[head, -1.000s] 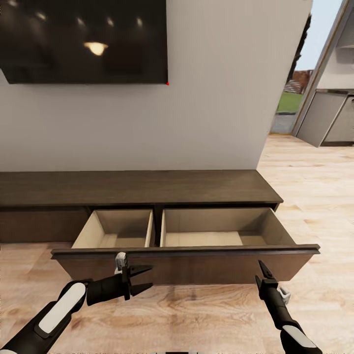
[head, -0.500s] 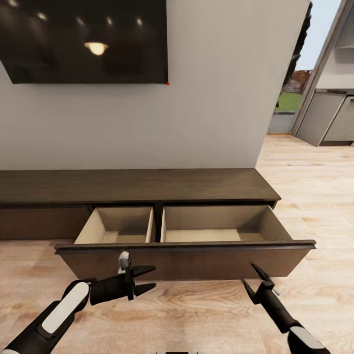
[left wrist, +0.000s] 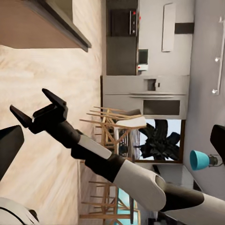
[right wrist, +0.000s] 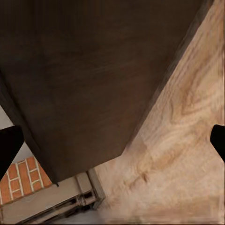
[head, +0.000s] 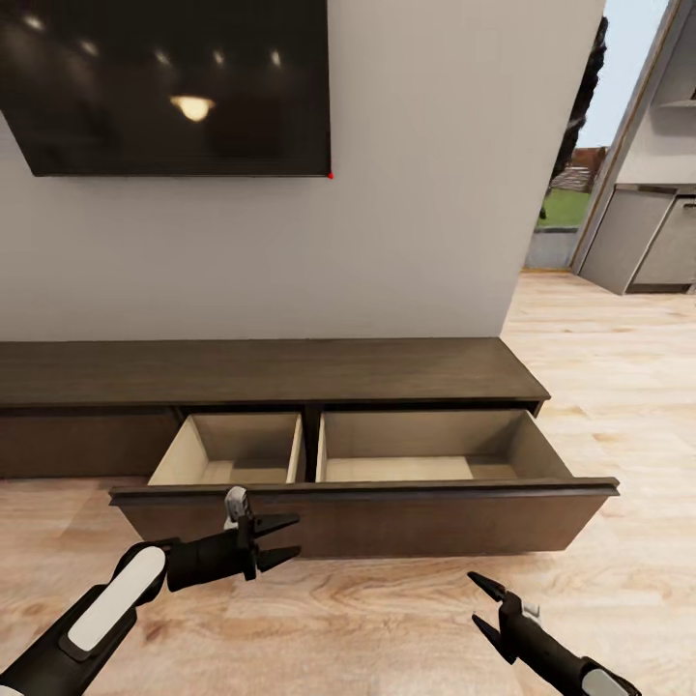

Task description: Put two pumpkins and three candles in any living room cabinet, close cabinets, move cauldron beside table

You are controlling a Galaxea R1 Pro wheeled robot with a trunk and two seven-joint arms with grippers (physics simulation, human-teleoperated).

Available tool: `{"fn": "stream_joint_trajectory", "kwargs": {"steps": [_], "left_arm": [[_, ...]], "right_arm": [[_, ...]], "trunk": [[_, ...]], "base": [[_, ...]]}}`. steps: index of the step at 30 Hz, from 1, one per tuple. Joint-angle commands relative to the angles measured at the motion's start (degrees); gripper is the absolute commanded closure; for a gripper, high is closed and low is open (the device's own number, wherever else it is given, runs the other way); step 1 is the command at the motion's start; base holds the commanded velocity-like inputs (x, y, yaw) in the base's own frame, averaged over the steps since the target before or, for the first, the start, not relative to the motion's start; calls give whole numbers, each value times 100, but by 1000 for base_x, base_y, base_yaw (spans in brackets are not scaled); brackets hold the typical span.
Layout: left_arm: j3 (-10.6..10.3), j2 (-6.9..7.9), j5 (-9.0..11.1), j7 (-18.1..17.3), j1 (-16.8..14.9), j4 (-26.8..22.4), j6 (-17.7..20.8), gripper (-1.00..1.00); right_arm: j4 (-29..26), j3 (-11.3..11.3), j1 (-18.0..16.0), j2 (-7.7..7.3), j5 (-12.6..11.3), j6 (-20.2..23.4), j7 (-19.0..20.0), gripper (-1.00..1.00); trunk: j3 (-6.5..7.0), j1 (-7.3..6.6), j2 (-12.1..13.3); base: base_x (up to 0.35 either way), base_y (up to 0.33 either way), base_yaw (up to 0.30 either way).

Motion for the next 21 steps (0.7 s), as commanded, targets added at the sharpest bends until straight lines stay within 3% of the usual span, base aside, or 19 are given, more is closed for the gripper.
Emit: {"fn": "stream_joint_trajectory", "kwargs": {"steps": [1,4,6,12,15,21], "left_arm": [[-12,5,-10,-27,-5,4,7,-100],[-21,0,-18,-12,-8,7,7,-100],[-28,-2,-21,-3,-11,8,7,-100],[-32,21,-21,12,-13,6,15,-100],[-37,22,-27,19,-13,13,16,-100],[-45,23,-39,26,-17,14,16,-100]], "right_arm": [[-19,-21,-2,0,130,-85,16,-100],[-20,-18,-2,20,411,-733,21,-100],[10,-18,-2,15,513,-885,10,-100],[22,-12,-2,23,686,-1199,29,-100],[1,173,-2,14,814,-1258,44,-100],[-14,242,-2,3,867,-1218,14,-100]], "trunk": [[14,-24,40],[68,-90,160],[103,-133,240],[211,-265,481],[265,-331,601],[373,-463,842]], "base": [[0,0,0],[0,0,0],[0,0,0],[0,0,0],[0,0,0],[0,0,0]]}}
